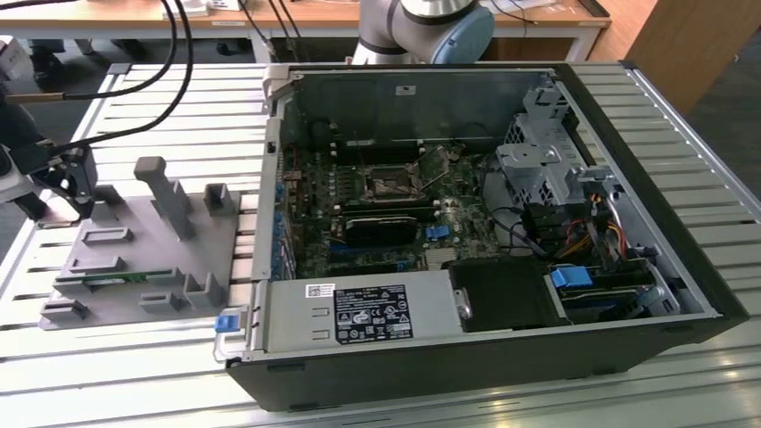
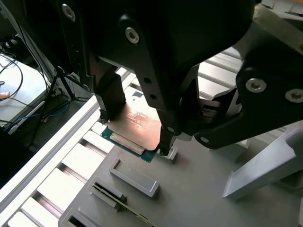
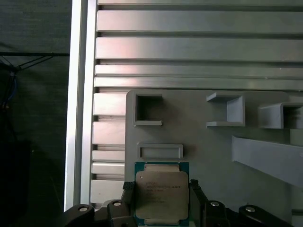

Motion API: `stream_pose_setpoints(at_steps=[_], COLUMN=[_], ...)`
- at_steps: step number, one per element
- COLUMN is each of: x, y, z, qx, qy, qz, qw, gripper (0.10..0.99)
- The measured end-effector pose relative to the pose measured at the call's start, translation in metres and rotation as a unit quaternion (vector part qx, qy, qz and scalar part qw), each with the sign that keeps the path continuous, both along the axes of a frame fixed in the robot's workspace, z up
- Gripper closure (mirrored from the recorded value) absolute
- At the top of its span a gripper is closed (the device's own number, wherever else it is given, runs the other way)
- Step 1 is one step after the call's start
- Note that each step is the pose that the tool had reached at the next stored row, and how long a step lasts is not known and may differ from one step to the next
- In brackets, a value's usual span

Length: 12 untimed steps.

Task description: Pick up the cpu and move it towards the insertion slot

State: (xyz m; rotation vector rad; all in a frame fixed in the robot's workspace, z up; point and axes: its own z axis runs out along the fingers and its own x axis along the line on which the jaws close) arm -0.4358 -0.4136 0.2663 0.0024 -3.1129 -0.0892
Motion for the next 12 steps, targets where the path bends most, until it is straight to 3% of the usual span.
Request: stream_pose_setpoints(at_steps=[6, 12], x=[0.0000, 0.0000], y=[0.0000, 0.0000], z=[0.0067, 0.0184], qx=[0.0000, 0.0000], qy=[0.0000, 0.0000], qz=[0.000, 0.000], qw=[1.0000, 1.0000], gripper=[0.545, 0.545])
